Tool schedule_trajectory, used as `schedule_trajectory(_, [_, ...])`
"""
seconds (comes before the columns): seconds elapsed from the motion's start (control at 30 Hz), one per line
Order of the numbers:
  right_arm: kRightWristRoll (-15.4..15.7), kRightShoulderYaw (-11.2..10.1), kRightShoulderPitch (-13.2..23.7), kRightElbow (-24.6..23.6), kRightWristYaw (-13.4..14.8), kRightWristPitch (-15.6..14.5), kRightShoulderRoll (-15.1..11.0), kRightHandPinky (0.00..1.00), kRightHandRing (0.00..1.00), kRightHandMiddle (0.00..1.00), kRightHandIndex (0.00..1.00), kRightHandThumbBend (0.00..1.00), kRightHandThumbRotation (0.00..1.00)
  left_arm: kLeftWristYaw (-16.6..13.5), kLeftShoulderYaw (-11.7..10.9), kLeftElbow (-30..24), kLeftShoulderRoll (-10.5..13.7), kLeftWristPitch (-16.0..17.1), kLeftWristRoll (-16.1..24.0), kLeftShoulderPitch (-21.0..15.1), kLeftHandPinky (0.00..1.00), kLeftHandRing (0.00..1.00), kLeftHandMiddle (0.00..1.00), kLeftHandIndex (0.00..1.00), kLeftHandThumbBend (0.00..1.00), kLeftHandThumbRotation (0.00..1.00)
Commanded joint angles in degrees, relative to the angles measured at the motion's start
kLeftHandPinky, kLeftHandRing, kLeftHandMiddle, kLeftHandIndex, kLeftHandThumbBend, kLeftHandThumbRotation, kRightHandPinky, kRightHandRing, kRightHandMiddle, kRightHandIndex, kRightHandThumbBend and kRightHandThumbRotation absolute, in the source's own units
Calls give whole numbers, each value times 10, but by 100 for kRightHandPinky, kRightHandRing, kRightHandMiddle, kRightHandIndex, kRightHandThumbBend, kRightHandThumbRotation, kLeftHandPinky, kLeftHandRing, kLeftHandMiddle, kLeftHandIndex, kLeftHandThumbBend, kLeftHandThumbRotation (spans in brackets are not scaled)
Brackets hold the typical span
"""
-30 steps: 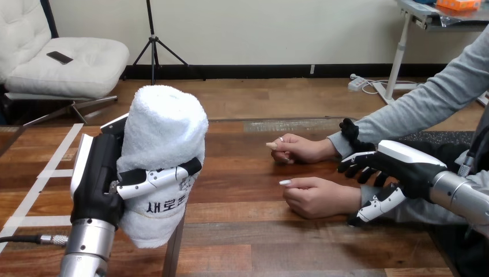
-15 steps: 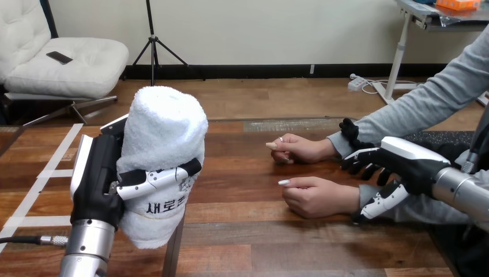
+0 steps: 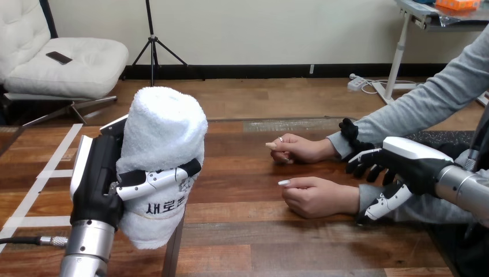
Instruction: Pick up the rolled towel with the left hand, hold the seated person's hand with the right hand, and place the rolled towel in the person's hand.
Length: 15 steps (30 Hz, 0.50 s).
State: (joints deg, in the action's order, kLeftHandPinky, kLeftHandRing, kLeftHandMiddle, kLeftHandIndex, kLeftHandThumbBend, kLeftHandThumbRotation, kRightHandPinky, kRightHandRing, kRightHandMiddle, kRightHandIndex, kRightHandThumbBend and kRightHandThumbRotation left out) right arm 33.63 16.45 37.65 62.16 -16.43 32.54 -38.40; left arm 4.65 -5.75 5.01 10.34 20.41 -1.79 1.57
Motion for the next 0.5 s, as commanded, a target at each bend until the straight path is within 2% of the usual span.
schedule_trajectory(0.0, [6, 9, 49, 8, 18, 5, -12, 62, 73, 78, 79, 100, 32, -7, -13, -17, 0, 14, -3, -23, 29, 34, 38, 40, 60, 0])
schedule_trajectory(0.2, [9, 17, 50, 12, 18, 0, -11, 62, 72, 77, 78, 100, 31, -10, -14, -19, 1, 11, -1, -21, 29, 34, 38, 40, 60, 0])
schedule_trajectory(0.47, [11, 22, 47, 19, 32, 14, -10, 61, 71, 76, 76, 100, 29, -11, -13, -18, 3, 13, -1, -21, 30, 35, 39, 40, 60, 0])
